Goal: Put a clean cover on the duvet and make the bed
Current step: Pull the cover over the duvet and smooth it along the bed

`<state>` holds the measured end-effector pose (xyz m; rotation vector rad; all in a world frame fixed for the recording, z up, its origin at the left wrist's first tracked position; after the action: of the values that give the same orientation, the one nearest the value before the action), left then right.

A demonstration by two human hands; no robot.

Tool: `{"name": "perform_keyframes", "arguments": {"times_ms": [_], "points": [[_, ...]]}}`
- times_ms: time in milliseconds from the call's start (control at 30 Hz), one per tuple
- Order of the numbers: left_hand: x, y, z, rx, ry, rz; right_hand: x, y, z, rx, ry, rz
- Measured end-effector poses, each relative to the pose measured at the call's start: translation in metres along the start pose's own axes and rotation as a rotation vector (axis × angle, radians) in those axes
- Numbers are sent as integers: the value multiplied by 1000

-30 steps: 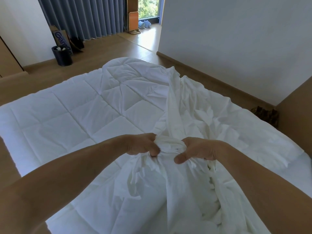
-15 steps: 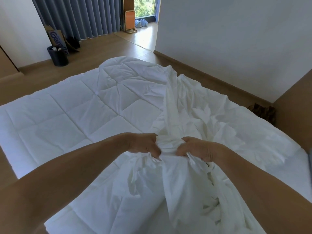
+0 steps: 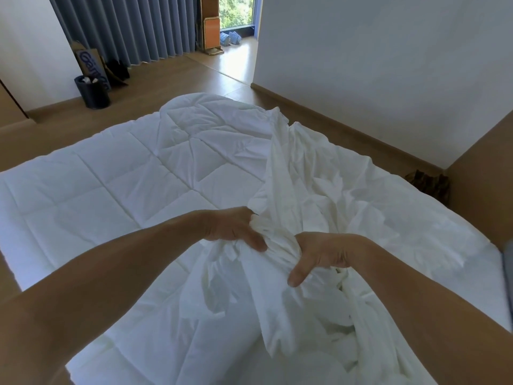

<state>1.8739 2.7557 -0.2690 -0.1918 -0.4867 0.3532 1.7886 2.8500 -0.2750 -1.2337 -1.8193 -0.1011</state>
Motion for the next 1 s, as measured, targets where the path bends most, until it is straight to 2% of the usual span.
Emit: {"name": "perform_keyframes", "arguments": {"times_ms": [133, 233, 300, 400, 467, 567, 633, 767, 867, 933, 1000], "points": [[-7, -6, 0, -396, 36, 43, -4, -11, 1, 205, 26, 89], [-10, -10, -7, -615, -16, 86, -12, -17, 1, 264, 42, 213], [-8, -6, -15, -520, -54, 32, -14, -19, 0, 191, 7, 253], [-3, 24, -12, -72, -43, -113, -7, -32, -2, -8, -64, 317], [-8, 36, -3, 106, 50, -55, -2, -42, -7, -83, -117, 361], [-19, 33, -1, 223, 120, 95, 1, -48, -4, -156, -136, 388], [-21, 33, -5, 199, 105, 36, 3, -47, 5, -149, -105, 356], [-12, 32, -19, -228, -57, -139, 5, -28, 17, -34, -11, 188], [-12, 26, -12, -393, -88, -147, 2, -16, 12, 63, 22, 141], [-12, 18, -9, -434, -106, -109, -2, -15, 10, 108, 25, 171], [-11, 11, -11, -325, -146, -62, -5, -21, 9, 55, 0, 237]]}}
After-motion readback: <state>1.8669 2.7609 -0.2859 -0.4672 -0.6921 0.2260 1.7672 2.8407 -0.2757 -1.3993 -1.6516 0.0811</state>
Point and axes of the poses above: each hand's wrist, its own x-axis away from the middle knuckle, its own y-axis out of the palm, z = x × y, the point moved 10 cm from there along -x, towards the middle knuckle, and after that the axes turned 6 degrees about z, right-handed, at the moved point
